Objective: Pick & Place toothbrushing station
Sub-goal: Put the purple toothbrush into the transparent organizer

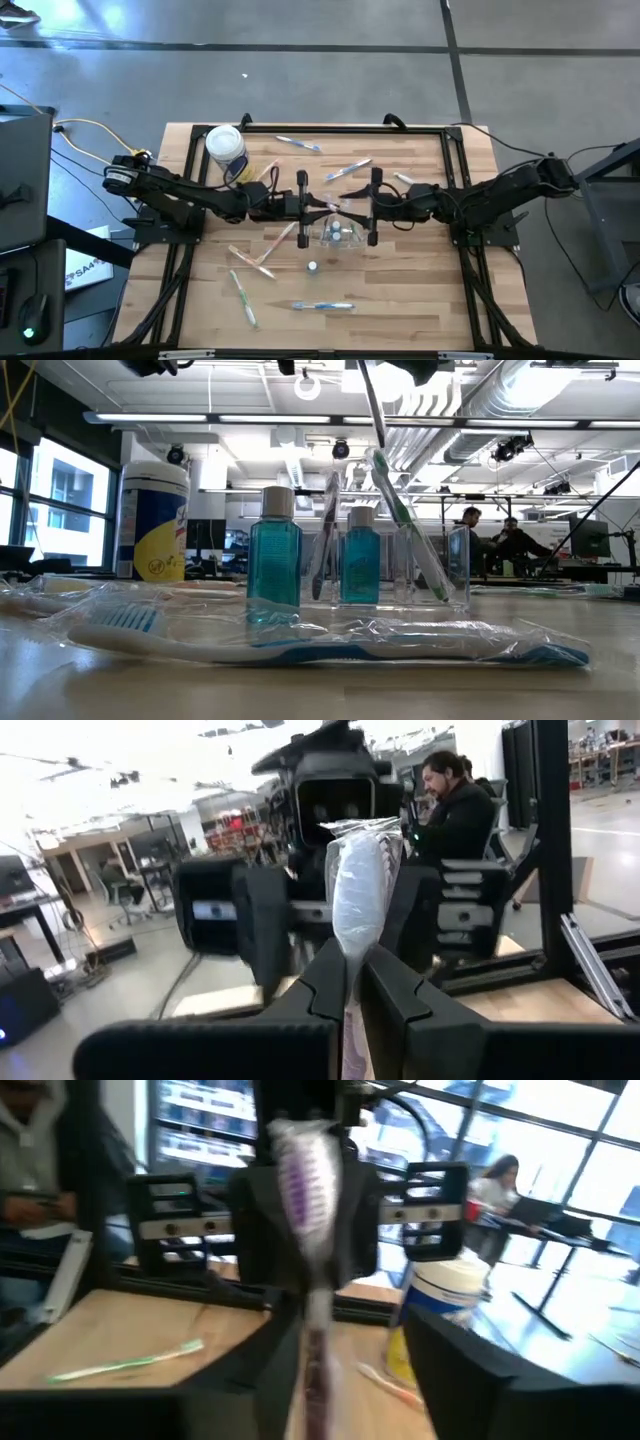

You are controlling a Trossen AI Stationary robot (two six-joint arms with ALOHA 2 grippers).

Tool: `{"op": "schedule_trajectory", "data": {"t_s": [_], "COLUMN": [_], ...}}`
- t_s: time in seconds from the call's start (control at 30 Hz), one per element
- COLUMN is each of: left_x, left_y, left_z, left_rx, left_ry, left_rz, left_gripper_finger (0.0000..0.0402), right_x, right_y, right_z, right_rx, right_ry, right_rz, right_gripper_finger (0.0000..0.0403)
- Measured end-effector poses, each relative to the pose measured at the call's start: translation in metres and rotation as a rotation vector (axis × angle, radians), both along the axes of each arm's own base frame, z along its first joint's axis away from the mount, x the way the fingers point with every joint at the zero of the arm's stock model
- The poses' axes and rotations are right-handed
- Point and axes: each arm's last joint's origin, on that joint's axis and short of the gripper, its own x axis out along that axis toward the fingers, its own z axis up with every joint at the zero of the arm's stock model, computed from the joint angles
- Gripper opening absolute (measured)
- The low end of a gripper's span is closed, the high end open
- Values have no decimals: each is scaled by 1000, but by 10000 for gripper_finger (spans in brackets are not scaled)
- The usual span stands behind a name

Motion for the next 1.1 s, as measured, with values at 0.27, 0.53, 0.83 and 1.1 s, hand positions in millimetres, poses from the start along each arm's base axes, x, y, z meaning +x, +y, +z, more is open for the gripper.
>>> {"op": "schedule_trajectory", "data": {"t_s": [0.27,0.53,0.83,1.1], "left_x": [-27,-53,-37,-30], "left_y": [4,12,32,31], "left_z": [19,20,-3,-22], "left_rx": [-153,-263,-344,-409], "left_ry": [112,293,394,371], "left_rz": [-25,15,70,5], "left_gripper_finger": [10,10,10,10], "right_x": [-25,-33,-33,-34], "right_y": [7,9,5,5], "right_z": [10,5,0,-5], "right_rx": [9,27,73,96], "right_ry": [58,150,188,231], "right_rz": [-119,-110,-149,-156], "right_gripper_finger": [266,271,272,272]}}
